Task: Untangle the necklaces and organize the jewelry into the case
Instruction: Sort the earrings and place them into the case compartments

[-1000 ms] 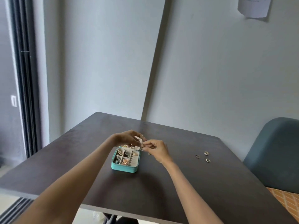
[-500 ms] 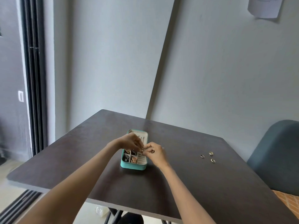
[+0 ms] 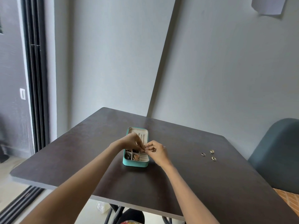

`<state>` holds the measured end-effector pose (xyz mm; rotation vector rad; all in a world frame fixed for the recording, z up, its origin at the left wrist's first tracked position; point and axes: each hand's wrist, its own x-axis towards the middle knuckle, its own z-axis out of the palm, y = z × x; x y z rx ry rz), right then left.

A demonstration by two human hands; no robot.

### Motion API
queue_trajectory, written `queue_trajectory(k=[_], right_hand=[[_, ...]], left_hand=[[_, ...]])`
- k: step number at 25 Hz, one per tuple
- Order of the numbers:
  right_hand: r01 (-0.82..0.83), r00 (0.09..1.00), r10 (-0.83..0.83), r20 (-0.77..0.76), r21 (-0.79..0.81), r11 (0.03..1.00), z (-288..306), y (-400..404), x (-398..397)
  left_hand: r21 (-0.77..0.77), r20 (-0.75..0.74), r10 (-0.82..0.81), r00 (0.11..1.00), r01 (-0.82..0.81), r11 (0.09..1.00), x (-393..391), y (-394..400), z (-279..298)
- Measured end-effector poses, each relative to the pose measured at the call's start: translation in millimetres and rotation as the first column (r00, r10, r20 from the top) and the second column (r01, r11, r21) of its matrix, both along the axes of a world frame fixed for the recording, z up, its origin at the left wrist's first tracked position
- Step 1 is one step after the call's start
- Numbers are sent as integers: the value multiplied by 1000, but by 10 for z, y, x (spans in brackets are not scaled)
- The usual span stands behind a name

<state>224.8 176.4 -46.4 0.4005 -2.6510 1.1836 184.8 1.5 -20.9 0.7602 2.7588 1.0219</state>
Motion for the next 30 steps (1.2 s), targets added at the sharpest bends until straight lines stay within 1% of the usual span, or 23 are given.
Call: queue_trajectory(k=[2, 4, 8, 10, 13, 15, 18, 23, 25, 27, 29, 30], right_hand=[[-30, 999, 29, 25, 51, 998, 52, 15, 7], [-39, 999, 37, 16, 189, 981, 127, 31, 5], [-71, 995, 91, -32, 405, 911, 277, -15, 18], [-78, 991, 121, -50, 513, 855, 327, -34, 20], [-97, 982, 180, -56, 670, 736, 424, -45, 15], [-96, 975, 208, -71, 713, 694, 482, -51, -3], [-96, 972, 219, -81, 716, 692, 475, -69, 2], [-88, 985, 159, -70, 591, 802, 363, -17, -20], [-70, 990, 120, -68, 500, 863, 316, 11, -45], [-28, 998, 46, -40, 369, 929, 267, 26, -58], [5, 1000, -12, 22, 273, 962, 214, 32, -74], [10, 999, -23, 48, 257, 966, 191, 30, -80]], left_hand=[[-34, 1, 16, 1000, -16, 999, -7, 15, 15], [-71, 5, 27, 1000, -26, 997, 12, 39, 79], [-157, 113, 24, 993, -6, 988, 7, 62, 210], [-203, 100, 27, 995, -6, 979, -9, 83, 210], [-247, 72, 58, 996, -38, 968, -13, 117, 157], [-264, 84, 62, 995, -38, 964, -3, 129, 159], [-265, 119, 67, 991, -34, 964, -20, 127, 178], [-279, 173, 94, 980, -43, 959, -44, 138, 224], [-263, 175, 147, 974, -98, 960, -22, 172, 246], [-228, 162, 190, 968, -150, 962, -9, 206, 240], [-214, 137, 212, 968, -180, 960, 4, 225, 224], [-214, 134, 221, 966, -190, 958, 4, 234, 214]])
